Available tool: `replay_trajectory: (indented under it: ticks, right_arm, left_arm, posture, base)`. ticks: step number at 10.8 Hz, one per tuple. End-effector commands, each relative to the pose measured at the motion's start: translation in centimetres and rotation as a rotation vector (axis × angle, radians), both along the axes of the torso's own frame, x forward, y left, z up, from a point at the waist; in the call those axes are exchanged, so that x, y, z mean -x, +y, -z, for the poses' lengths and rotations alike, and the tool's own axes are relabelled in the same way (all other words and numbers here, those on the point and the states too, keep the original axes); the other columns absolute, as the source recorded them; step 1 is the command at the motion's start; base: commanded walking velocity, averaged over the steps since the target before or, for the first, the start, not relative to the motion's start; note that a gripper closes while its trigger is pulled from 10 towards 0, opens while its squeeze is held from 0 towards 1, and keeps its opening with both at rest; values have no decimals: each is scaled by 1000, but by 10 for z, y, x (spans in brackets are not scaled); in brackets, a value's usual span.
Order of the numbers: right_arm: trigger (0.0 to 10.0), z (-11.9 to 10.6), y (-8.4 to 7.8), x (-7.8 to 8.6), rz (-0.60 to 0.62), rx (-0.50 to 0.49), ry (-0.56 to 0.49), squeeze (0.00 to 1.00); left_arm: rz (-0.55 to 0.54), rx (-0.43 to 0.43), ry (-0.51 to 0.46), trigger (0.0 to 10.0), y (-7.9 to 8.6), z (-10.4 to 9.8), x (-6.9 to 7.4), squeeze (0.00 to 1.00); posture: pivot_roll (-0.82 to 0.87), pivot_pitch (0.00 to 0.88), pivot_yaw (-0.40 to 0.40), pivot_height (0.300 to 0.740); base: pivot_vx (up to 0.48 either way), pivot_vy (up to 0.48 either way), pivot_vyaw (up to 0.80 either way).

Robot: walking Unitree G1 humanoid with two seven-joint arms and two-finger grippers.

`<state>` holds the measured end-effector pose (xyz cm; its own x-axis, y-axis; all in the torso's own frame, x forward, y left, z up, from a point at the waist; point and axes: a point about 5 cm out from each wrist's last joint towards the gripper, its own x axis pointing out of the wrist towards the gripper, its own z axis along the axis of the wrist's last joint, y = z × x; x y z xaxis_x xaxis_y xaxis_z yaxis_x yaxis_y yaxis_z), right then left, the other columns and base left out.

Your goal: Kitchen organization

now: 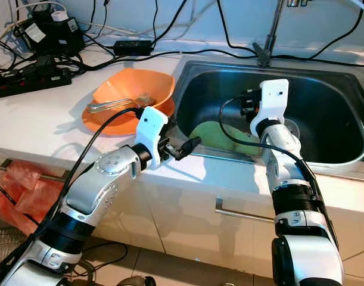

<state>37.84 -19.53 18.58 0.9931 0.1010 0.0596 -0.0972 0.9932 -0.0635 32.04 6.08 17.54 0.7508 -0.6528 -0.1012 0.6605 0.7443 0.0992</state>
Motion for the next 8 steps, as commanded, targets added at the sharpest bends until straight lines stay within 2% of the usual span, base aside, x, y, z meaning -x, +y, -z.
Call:
replay_trajectory:
  ticks: [1,3,4,5,6,8]
  right_arm:
    - [10000,-10,4,-2,-14,3,-45,1000]
    - [10000,-18,12,1,-75,-42,-77,1000]
    - [10000,-23,18,3,-91,-51,-94,1000]
    - [10000,-26,23,4,-105,-83,-94,1000]
    - [10000,-29,30,6,-145,-103,-103,1000]
    - [10000,-32,35,10,-180,-110,-113,1000]
  left_arm:
    - [-28,-6,-63,10000,5,-11,-1,1000]
    - [-180,25,-110,10000,23,-19,-9,1000]
    - [-273,54,-173,10000,40,-25,-12,1000]
    - [-305,90,-217,10000,45,-31,-11,1000]
    - [-354,84,-308,10000,52,-37,-9,1000]
    - [-494,149,-401,10000,65,-41,-6,1000]
  posture:
    - [13,25,53,740]
    - [12,25,56,740]
    - [13,25,56,740]
    - [15,27,57,740]
    - [14,30,57,740]
    - [14,32,55,740]
  base:
    - [0,0,0]
    - [0,0,0]
    - [0,0,0]
    - [0,0,0]
    - [0,0,0]
    - [0,0,0]
